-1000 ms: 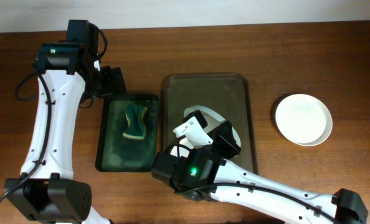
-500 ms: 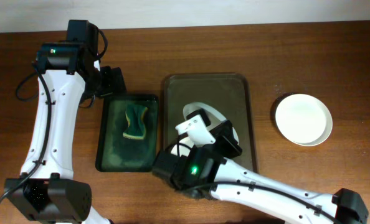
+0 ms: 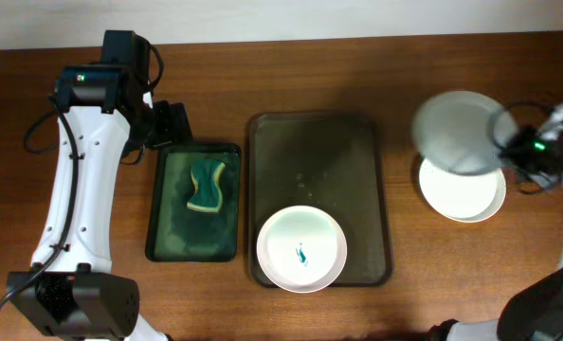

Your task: Clean dirty plates on tray and stack at the side

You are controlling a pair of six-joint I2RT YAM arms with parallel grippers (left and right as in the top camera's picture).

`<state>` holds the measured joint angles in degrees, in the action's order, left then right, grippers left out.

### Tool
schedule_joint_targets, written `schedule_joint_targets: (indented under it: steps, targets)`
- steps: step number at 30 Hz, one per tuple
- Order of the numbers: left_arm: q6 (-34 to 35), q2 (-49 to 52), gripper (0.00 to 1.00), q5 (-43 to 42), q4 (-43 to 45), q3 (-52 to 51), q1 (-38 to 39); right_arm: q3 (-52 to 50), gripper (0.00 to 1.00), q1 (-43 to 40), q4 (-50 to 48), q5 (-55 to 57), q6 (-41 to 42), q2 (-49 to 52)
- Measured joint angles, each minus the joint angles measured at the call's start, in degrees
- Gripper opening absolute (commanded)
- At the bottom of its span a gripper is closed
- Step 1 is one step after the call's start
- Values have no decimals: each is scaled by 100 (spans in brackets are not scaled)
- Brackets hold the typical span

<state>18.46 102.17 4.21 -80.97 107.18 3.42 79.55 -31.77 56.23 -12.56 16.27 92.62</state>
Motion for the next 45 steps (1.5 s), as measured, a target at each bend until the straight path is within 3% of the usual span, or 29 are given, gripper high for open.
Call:
schedule_joint_targets:
  steps: [2, 7, 9, 10, 11, 12, 14, 17, 21, 22, 25, 27, 31, 35, 40, 45]
  targets:
    - [0, 0, 100, 2, 2, 0, 0, 4, 4, -431, 380, -42, 26, 485]
    - [0, 0, 100, 2, 0, 0, 0, -138, 4, -345, 361, 450, 24, 1019]
    - [0, 0, 100, 2, 0, 0, 0, -382, 39, -339, 223, 800, 46, 1029]
    - [0, 0, 100, 2, 0, 0, 0, -481, 45, -339, 205, 824, -52, 1032]
    - [0, 0, 100, 2, 0, 0, 0, -492, 59, -313, 188, 525, -352, 1029]
    - [0, 0, 100, 2, 0, 0, 0, -492, 62, -286, 181, 107, -595, 1029]
    - [0, 0, 100, 2, 0, 0, 0, -501, 57, -35, 214, -1346, -1231, 887]
    - [0, 0, 100, 2, 0, 0, 0, -511, 43, 855, 903, -2092, -1729, 210]
    - [0, 0, 100, 0, -2, 0, 0, -758, 39, 3036, 1270, -1377, -1956, -52]
    - [0, 0, 100, 4, 7, 0, 0, -1104, 36, 3781, 949, -1034, -1917, -46]
    - [0, 0, 100, 2, -4, 0, 0, -2033, 30, 4885, -114, -496, -1609, -7]
    - [0, 0, 100, 2, -2, 0, 0, -2529, 25, 5119, -612, -221, -1327, 2]
    - [0, 0, 100, 2, -4, 0, 0, -2815, 24, 5121, -1158, -297, -1126, -2]
    - [0, 0, 100, 2, -2, 0, 0, -3034, 4, 5121, -1305, -616, -1235, 0]
    - [0, 0, 100, 2, 0, 0, 0, -2990, 4, 5036, -1628, 22, -940, 0]
    - [0, 0, 100, 2, 0, 0, 0, -2334, 4, 4568, -2627, 485, -317, 0]
